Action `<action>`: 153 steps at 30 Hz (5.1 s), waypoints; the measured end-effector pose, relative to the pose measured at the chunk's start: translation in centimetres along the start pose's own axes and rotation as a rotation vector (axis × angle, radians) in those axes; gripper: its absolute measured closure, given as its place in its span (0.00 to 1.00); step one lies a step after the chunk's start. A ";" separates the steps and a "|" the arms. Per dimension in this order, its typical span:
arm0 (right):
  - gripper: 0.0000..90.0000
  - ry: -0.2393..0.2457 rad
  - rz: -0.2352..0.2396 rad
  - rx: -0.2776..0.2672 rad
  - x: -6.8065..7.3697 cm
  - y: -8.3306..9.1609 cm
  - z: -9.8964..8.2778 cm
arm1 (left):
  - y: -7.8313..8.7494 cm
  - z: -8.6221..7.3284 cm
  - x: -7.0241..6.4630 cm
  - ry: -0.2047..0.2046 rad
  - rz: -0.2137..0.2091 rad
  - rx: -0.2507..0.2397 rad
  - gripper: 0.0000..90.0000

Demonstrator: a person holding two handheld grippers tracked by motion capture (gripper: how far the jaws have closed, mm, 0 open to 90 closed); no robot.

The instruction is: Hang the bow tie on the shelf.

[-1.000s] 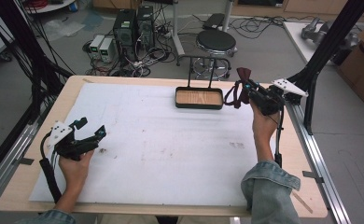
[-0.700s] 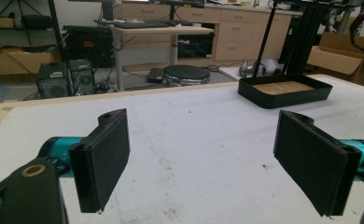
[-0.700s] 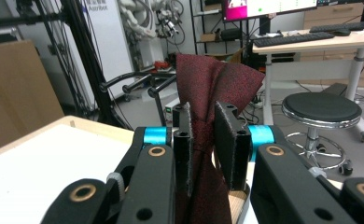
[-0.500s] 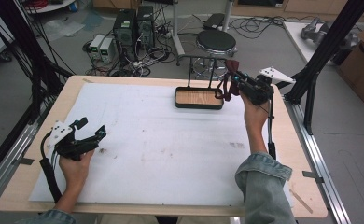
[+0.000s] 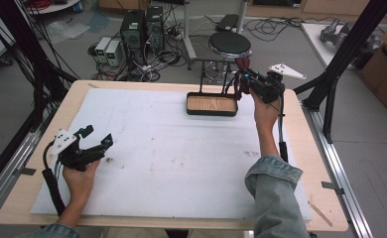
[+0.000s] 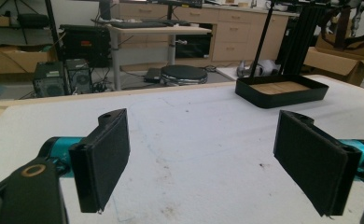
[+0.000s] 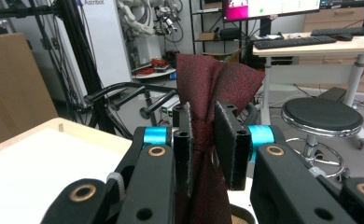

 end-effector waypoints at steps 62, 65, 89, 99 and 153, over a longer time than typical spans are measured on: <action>0.79 -0.044 -0.147 0.095 -3.9 -1.5 -2.0 | 0.3 -0.3 0.2 0.002 0.002 0.004 0.21; 0.76 -0.049 -0.144 0.088 -3.6 -1.2 -1.7 | 0.3 -0.3 0.2 0.002 0.000 0.005 0.21; 0.36 -0.027 -0.075 -0.008 -1.1 3.8 2.6 | 0.0 -0.2 -0.1 -0.003 -0.001 0.007 0.21; 0.29 0.013 -0.028 -0.058 1.0 6.7 4.4 | 0.0 -0.1 -0.2 -0.009 -0.003 0.007 0.21; 0.14 0.044 -0.028 -0.130 3.0 17.2 -10.9 | -0.2 -0.3 -0.6 -0.012 -0.004 0.024 0.21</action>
Point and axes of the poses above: each handheld gripper's, and its own axes: y roughly backward along the jaws, z roughly out of its top, x roughly to its left, the point moved 9 cm from there along -y, roughly forward along the jaws, and after that the axes turned 9 degrees about -y, right-handed, at the moved point
